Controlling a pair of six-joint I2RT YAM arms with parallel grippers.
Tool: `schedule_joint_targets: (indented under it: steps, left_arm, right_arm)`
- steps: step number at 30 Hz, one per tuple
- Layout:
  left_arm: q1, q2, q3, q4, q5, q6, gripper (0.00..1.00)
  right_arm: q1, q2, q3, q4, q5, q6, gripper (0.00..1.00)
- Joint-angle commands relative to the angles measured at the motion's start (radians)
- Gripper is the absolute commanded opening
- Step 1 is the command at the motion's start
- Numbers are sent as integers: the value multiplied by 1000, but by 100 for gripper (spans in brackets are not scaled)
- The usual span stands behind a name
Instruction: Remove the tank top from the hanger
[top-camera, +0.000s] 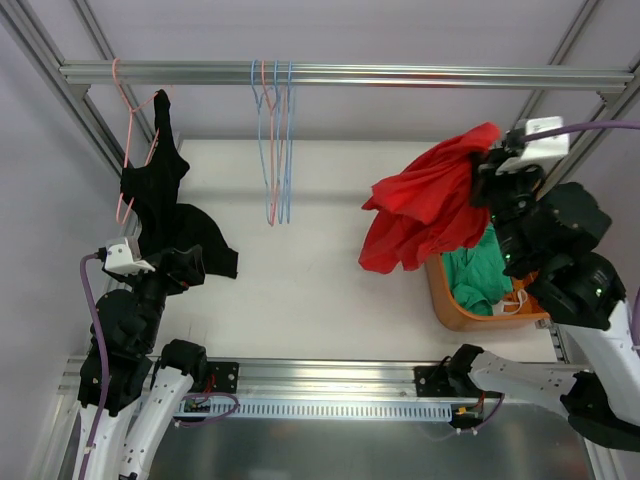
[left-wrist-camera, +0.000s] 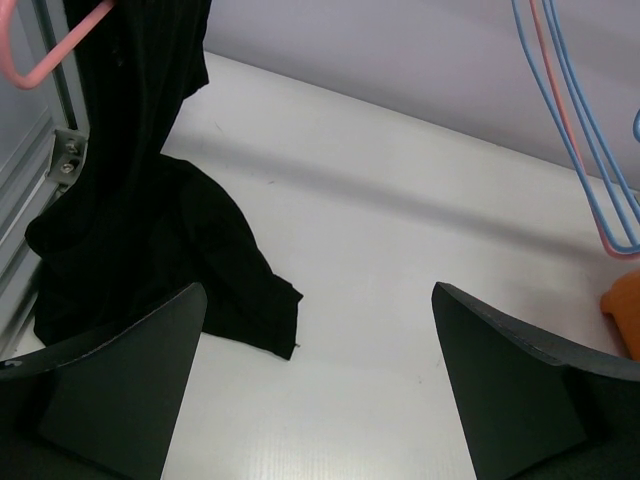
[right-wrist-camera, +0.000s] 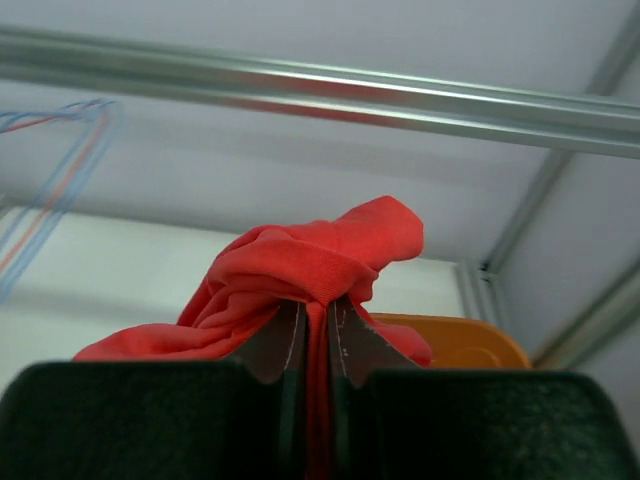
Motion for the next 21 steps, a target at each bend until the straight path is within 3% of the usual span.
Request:
schedule_joint_targets:
  steps: [1,4,5,7,8,11,13,16,21]
  left_arm:
    - [8,-8,-12,13,-7,-15,99]
    - [9,-6,-12,13,6,-17,99]
    - [8,-3,-10,13,12,-17,99]
    - [8,3,-8,15,32,-15,99]
    - [8,8,-8,13,40,-15,99]
    - [9,21,-7,15,62,-9,99]
    - [9,26,-4,16,68,-8,99]
    - [9,31,-4,15,79,-6,99]
    - [8,29,-2,16,97,-5,98]
  right_arm:
    - [-129,27,116,-76,85,-108,0]
    - [-332,96,190,-156,75,-105,0]
    - [-458,113,190,-179,76,-92,0]
    - [-609,156,188,-230,23,14,0]
    - [-762,163,184,-254,-11,65,0]
    - [-988,168,136,-291,-177,232,0]
    - [-1029,194,115,-305,-195,275,0]
    - [-1081,249,108,-330,-105,323,0]
    - [-1115,328,177,-357,-175,347,0]
